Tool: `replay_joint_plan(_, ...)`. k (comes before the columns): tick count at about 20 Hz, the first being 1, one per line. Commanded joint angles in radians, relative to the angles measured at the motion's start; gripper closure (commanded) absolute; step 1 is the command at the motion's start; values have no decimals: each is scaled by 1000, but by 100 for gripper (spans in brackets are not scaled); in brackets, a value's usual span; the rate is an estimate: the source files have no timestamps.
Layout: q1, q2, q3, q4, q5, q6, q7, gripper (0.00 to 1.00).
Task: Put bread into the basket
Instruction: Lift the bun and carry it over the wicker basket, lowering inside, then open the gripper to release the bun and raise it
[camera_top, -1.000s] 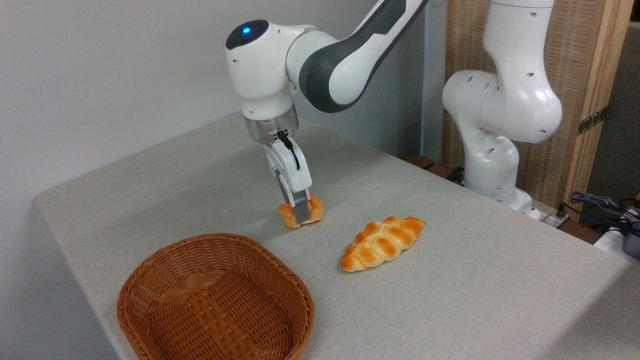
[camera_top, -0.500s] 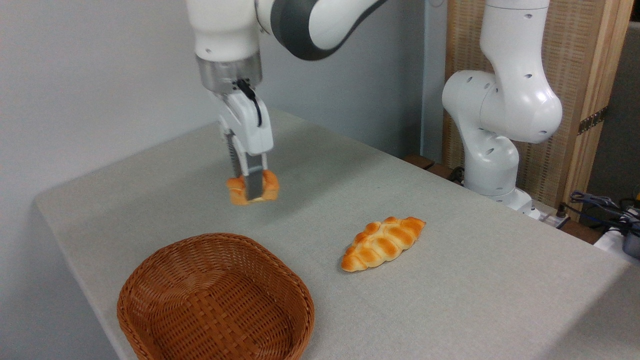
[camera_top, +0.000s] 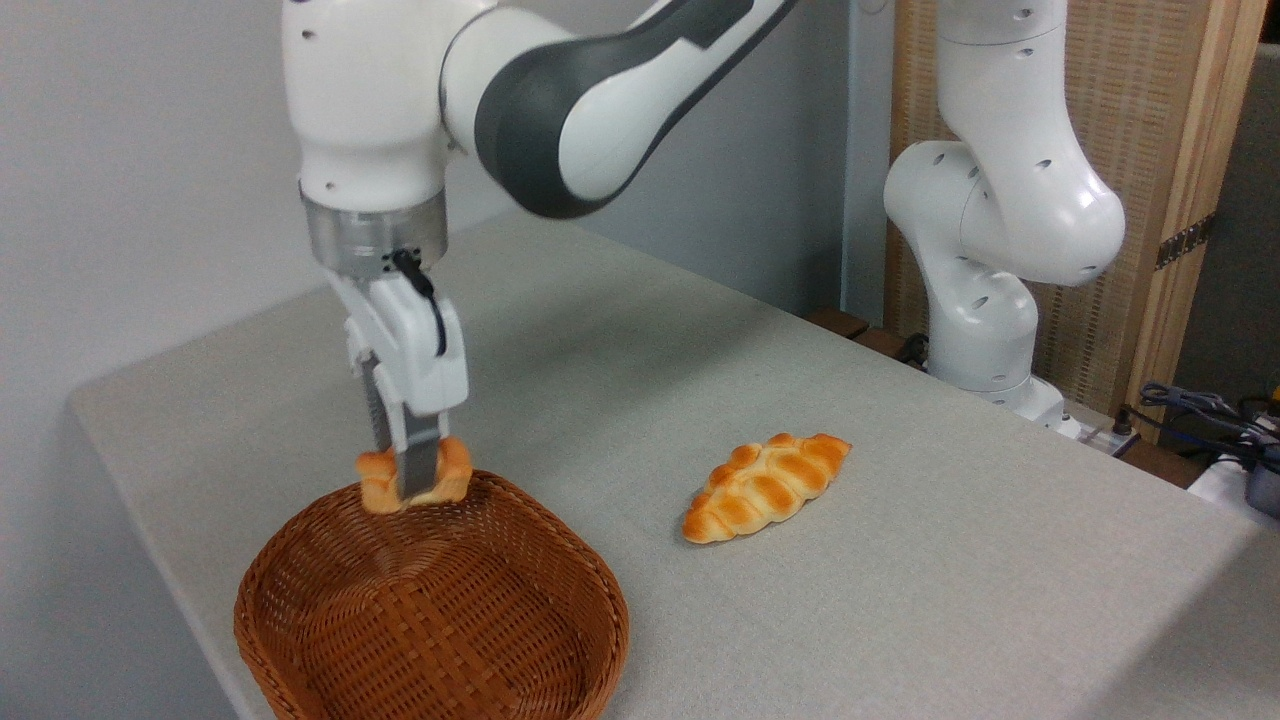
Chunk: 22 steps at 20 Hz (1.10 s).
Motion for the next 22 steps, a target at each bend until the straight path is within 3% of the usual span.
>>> replay_joint_plan(1,-4,48,-7,23,13,66,11,57)
replay_joint_plan(3,-5,62,-9,22,15,100,14,47)
replay_joint_plan(5,-5,71,-9,20,17,111,16,29)
replay_joint_plan(6,-5,79,-9,20,35,117,17,11)
replay_joint_plan(8,-5,86,-10,20,102,130,11,0)
replay_joint_plan(22,-5,85,-47,20,110,131,-38,0)
